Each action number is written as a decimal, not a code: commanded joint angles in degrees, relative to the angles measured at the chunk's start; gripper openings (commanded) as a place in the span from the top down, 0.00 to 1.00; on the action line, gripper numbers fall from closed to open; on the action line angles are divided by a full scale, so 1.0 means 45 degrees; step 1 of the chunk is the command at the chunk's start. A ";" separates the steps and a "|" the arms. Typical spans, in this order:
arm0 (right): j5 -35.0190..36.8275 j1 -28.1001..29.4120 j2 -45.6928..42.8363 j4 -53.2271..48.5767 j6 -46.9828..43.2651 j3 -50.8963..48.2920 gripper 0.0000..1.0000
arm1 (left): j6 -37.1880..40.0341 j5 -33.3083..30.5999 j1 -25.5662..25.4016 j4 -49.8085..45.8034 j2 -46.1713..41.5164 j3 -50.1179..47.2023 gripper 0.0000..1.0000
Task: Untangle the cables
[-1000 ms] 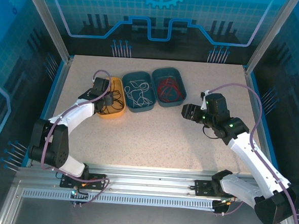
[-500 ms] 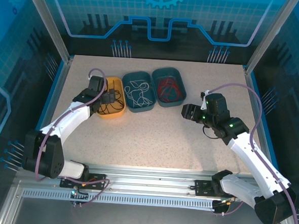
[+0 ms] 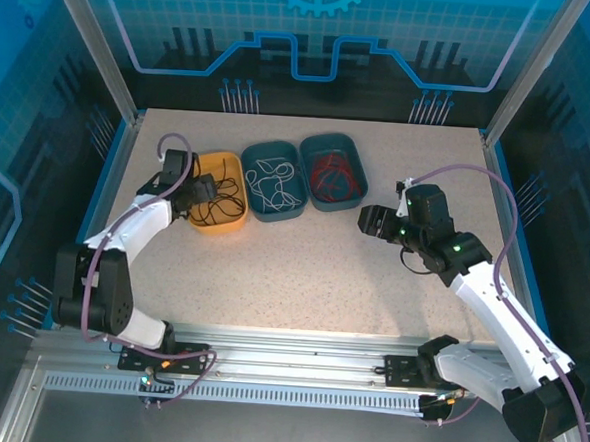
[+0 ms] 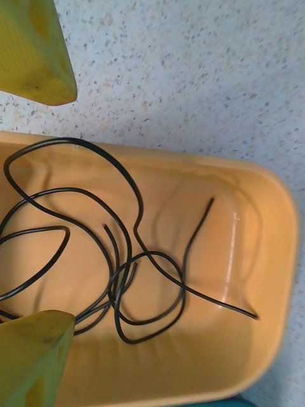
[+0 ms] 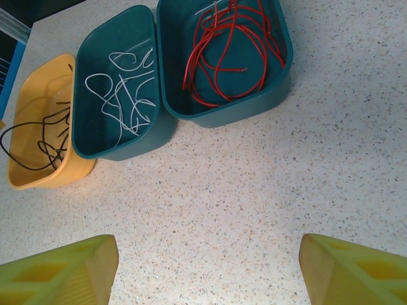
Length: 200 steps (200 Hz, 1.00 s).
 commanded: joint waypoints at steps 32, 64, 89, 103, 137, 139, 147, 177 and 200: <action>0.0744 -0.0601 -0.0612 -0.0520 0.0025 -0.0077 0.00 | -0.0322 0.1317 0.0152 0.0994 -0.0340 -0.0045 0.01; 0.1676 -0.1235 -0.1048 -0.0391 -0.0235 -0.0544 0.00 | -0.0071 0.0876 0.0164 0.1096 -0.1807 -0.0432 0.01; 0.2938 -0.1609 -0.1282 -0.0033 -0.0718 -0.1301 0.00 | 0.0192 0.0462 0.0166 0.1227 -0.2873 -0.0757 0.01; 0.3486 -0.1625 -0.1374 0.0501 -0.1294 -0.1812 0.00 | 0.0413 0.0190 0.0167 0.1412 -0.3393 -0.1029 0.01; 0.4701 -0.1621 -0.1691 0.2008 -0.2556 -0.3072 0.00 | 0.1115 -0.0820 0.0167 0.2650 -0.4815 -0.2362 0.01; 0.4770 -0.1626 -0.1715 0.2114 -0.2633 -0.3139 0.00 | 0.1155 -0.0878 0.0176 0.2746 -0.4917 -0.2449 0.01; 0.4992 -0.1629 -0.1759 0.2512 -0.2964 -0.3439 0.00 | 0.1326 -0.1099 0.0185 0.3173 -0.5280 -0.2904 0.01; 0.5322 -0.1654 -0.2236 0.4362 -0.4229 -0.4738 0.00 | 0.1964 -0.1745 0.0186 0.5192 -0.6576 -0.4774 0.01; 0.5319 -0.1639 -0.2947 0.6477 -0.5045 -0.6141 0.00 | 0.2329 -0.1802 0.0301 0.6300 -0.7255 -0.5798 0.01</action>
